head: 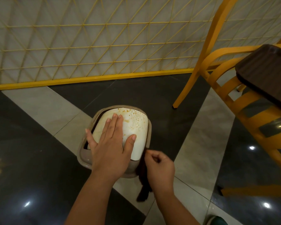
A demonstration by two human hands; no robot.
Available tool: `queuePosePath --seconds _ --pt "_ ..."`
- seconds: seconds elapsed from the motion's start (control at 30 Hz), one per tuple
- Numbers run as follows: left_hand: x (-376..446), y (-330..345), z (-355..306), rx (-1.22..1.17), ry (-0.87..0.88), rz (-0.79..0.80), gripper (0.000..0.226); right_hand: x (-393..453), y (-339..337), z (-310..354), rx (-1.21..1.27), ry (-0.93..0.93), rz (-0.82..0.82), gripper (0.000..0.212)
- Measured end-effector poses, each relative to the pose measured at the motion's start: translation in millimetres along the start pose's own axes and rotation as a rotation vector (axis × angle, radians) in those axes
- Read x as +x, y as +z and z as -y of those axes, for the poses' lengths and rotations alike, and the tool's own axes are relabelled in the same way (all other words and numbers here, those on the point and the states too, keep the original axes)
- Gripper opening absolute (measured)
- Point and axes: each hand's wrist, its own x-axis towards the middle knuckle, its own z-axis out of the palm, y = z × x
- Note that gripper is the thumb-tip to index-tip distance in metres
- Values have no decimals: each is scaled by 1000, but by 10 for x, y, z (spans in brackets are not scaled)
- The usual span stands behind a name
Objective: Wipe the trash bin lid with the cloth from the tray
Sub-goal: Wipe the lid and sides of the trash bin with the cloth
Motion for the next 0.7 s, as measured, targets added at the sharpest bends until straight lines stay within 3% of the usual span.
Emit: queuePosePath --seconds 0.13,0.37,0.5,0.7 --pt "-5 -34 -5 -4 10 16 69 -226 -13 -105 61 121 86 15" --pt "-12 -42 -21 17 11 25 67 364 5 164 -24 -57 -67 11" --pt "3 -47 -16 9 2 38 67 277 54 -19 -1 53 -53 21" --pt "-52 -78 -16 71 69 16 73 -35 57 -233 151 157 -10 9"
